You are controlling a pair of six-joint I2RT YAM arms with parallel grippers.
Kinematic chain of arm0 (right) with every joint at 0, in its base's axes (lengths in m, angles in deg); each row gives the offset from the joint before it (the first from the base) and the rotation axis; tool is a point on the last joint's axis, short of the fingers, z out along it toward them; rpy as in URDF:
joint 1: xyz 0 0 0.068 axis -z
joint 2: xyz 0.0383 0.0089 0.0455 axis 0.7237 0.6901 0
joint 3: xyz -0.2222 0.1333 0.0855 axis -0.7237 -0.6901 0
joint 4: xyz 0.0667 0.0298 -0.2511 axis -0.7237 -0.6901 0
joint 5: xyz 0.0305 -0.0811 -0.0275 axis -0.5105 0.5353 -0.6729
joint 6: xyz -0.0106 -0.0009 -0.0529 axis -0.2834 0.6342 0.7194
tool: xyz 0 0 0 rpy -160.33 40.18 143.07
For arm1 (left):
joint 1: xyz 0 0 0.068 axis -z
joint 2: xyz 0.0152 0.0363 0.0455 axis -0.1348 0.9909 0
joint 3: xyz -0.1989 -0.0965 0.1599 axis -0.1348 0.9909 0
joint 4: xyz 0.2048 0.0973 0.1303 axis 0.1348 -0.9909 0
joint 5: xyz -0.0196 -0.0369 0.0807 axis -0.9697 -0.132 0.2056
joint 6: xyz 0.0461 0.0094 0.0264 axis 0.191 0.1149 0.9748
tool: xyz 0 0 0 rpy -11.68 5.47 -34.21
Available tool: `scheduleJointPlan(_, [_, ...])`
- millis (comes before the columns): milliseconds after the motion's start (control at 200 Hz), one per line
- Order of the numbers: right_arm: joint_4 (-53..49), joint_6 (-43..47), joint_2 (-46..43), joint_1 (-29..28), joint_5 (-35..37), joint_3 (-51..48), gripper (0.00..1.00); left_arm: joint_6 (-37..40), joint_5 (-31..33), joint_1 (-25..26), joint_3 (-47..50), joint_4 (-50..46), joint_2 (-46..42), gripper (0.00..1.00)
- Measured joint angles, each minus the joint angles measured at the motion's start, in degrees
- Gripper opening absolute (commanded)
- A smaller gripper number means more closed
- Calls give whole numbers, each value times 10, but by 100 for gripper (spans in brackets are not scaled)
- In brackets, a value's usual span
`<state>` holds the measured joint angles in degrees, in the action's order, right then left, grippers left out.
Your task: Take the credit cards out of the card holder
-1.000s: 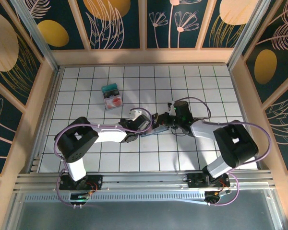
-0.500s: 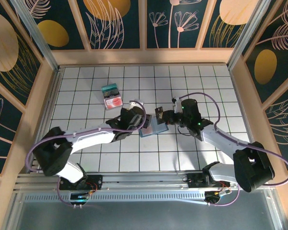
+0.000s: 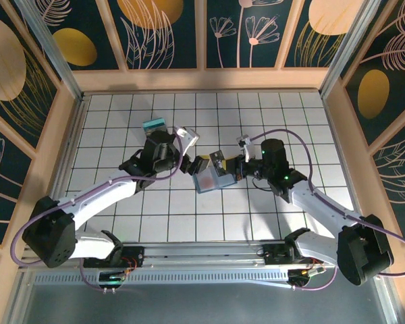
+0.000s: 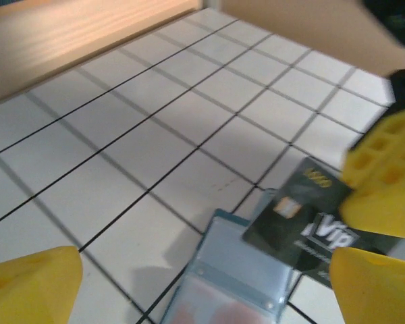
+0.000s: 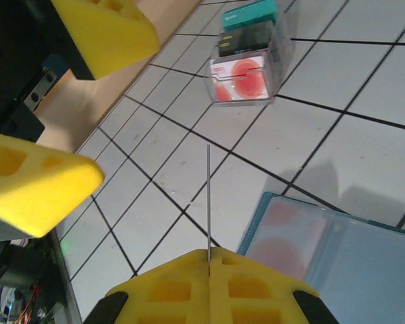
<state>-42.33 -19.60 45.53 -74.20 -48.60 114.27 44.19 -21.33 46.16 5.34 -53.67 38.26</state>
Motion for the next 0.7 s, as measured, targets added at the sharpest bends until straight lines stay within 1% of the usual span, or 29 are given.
scheduleJointPlan(90, [0,11,0,0,-24,0,0,31,-60,-12,0,-1,-2,86])
scheduleJointPlan(165, [0,19,0,0,-41,0,0,53,-95,-21,-1,-6,3,83])
scheduleJointPlan(265, [-1,28,-1,0,-58,2,0,83,-126,-26,-18,-32,22,80])
scheduleJointPlan(360, [-1,34,-3,0,-71,7,0,111,-155,-27,-39,-58,42,73])
scheduleJointPlan(430, [-3,41,-3,-1,-79,14,0,129,-173,-27,-46,-73,49,72])
scheduleJointPlan(485, [-4,45,-3,-2,-85,19,0,143,-186,-27,-55,-93,54,67])
scheduleJointPlan(525, [-6,49,-3,-3,-89,23,0,151,-194,-27,-62,-104,58,66])
scheduleJointPlan(581, [-9,54,-3,-4,-96,27,0,164,-201,-27,-71,-115,60,58])
scheduleJointPlan(626, [-13,60,-3,-5,-100,31,0,171,-208,-27,-76,-122,61,56])
scheduleJointPlan(701, [-20,68,-2,-8,-106,38,0,181,-215,-27,-85,-134,65,46])
